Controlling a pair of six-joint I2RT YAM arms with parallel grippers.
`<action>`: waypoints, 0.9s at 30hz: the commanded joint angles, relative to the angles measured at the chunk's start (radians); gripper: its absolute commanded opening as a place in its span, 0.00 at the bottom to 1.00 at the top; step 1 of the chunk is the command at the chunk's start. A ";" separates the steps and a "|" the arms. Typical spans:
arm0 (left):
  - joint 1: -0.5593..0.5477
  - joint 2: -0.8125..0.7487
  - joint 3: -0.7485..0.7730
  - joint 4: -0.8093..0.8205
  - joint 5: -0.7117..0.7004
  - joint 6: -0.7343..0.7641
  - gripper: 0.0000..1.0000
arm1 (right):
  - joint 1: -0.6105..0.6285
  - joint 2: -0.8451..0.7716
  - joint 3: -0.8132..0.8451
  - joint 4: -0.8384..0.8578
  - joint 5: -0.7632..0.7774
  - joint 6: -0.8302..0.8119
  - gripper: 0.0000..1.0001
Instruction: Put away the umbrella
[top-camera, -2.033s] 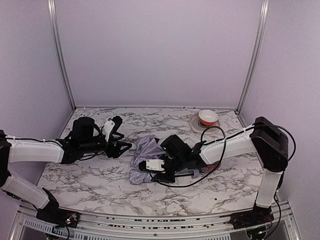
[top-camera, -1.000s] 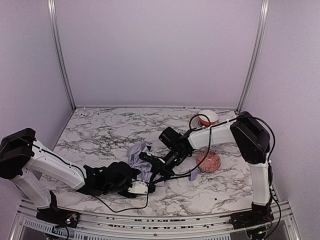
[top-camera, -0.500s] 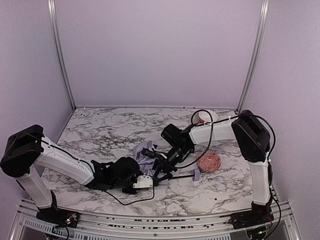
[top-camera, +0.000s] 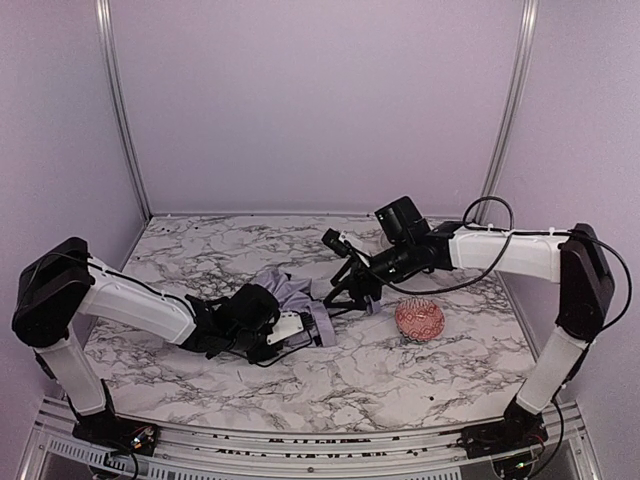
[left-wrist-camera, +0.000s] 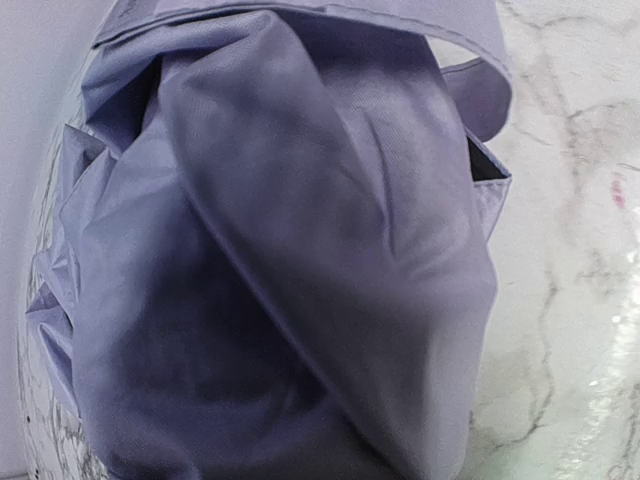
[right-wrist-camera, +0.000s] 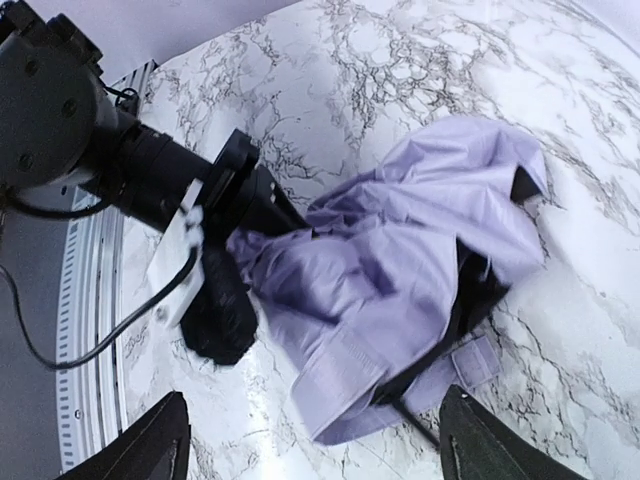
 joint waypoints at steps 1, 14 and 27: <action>0.072 -0.050 -0.028 -0.021 -0.048 -0.188 0.00 | 0.001 -0.096 -0.114 0.178 0.116 0.096 0.82; 0.091 -0.180 -0.127 0.170 -0.166 -0.159 0.00 | 0.033 0.035 -0.228 0.539 0.100 0.249 0.82; 0.091 -0.187 -0.131 0.181 -0.121 -0.190 0.00 | 0.110 0.268 -0.173 0.665 0.104 0.204 0.42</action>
